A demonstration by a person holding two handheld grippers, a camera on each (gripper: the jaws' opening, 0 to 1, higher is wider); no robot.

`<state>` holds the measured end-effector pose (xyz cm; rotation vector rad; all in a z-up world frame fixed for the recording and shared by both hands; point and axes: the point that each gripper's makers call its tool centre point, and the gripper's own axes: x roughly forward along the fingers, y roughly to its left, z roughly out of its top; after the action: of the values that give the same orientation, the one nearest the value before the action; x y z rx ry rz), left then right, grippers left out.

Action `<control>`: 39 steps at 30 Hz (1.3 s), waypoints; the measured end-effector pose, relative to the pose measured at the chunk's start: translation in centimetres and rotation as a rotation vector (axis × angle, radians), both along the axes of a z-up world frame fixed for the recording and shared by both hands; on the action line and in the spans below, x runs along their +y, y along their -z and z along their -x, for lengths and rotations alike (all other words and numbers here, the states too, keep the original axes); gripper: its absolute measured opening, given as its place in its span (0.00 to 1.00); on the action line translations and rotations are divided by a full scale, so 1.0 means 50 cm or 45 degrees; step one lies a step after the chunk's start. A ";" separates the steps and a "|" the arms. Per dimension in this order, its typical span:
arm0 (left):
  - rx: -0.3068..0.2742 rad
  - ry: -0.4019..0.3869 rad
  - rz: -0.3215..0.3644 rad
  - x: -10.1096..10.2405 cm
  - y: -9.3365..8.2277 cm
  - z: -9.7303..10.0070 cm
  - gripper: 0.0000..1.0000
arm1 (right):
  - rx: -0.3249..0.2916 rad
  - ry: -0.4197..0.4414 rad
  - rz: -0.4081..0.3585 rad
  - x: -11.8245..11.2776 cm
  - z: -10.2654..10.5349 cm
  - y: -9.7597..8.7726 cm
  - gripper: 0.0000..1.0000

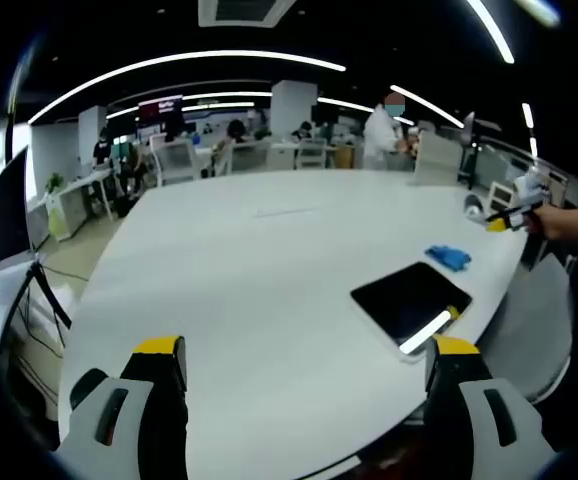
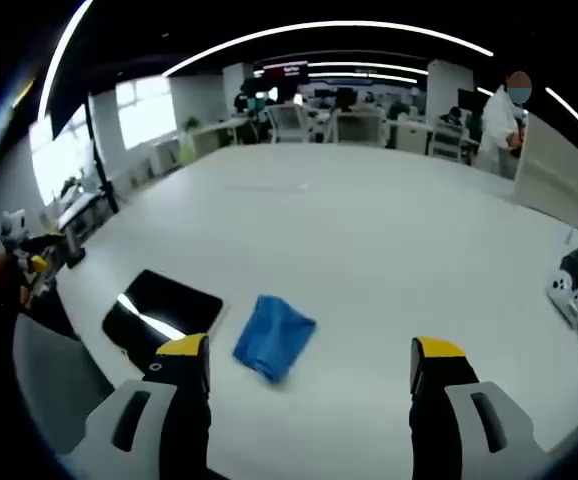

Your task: Wipe the mirror surface with the cleaning cloth until all visible marks leave the cleaned area.

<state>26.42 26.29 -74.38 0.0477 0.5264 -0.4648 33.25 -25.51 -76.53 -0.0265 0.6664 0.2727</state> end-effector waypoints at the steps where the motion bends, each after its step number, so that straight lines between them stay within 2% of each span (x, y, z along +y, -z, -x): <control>1: 0.001 0.000 -0.002 0.001 0.000 0.001 0.99 | -0.014 0.028 -0.041 0.012 -0.019 0.000 0.82; 5: 0.003 -0.004 -0.003 0.006 0.000 0.001 0.99 | 0.015 0.012 0.011 0.039 -0.048 0.036 0.78; 7: 0.006 -0.005 -0.002 0.009 0.001 0.002 0.99 | 0.048 -0.001 0.002 0.061 -0.054 0.060 0.74; 13: 0.020 -0.005 -0.007 0.015 0.006 0.005 0.99 | 0.085 -0.047 0.017 0.102 -0.072 0.114 0.46; 19: 0.037 -0.002 -0.015 0.023 0.009 0.008 0.99 | 0.171 -0.037 0.029 0.106 -0.078 0.173 0.28; 23: 0.045 -0.005 -0.017 0.028 0.011 0.006 0.99 | 0.203 -0.009 0.035 0.105 -0.076 0.190 0.19; 25: 0.047 -0.001 -0.019 0.027 0.013 0.005 0.99 | 0.200 -0.018 0.054 0.106 -0.080 0.198 0.11; 27: 0.051 0.001 -0.016 0.025 0.017 0.003 0.99 | 0.216 -0.023 0.054 0.113 -0.080 0.206 0.09; 29: 0.054 0.004 -0.013 0.022 0.018 0.004 0.99 | 0.249 -0.036 0.093 0.116 -0.075 0.223 0.07; 30: 0.055 0.007 -0.010 0.019 0.019 0.004 0.99 | 0.187 -0.020 0.105 0.116 -0.085 0.218 0.06; 31: 0.057 0.009 -0.008 0.017 0.019 0.005 0.99 | 0.239 -0.027 0.109 0.115 -0.073 0.222 0.04; 32: 0.060 0.014 -0.009 0.015 0.021 0.007 0.99 | 0.233 -0.011 0.109 0.110 -0.079 0.224 0.03; 38: 0.064 0.022 -0.001 0.007 0.028 0.007 0.99 | 0.272 0.038 0.068 0.109 -0.076 0.221 0.01; 39: 0.063 0.025 0.000 0.005 0.027 0.007 0.99 | 0.304 0.077 0.005 0.116 -0.072 0.219 0.01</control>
<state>26.06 26.54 -75.75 0.0416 0.5752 -0.4863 36.83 -19.73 -87.50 0.0229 0.9033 0.2178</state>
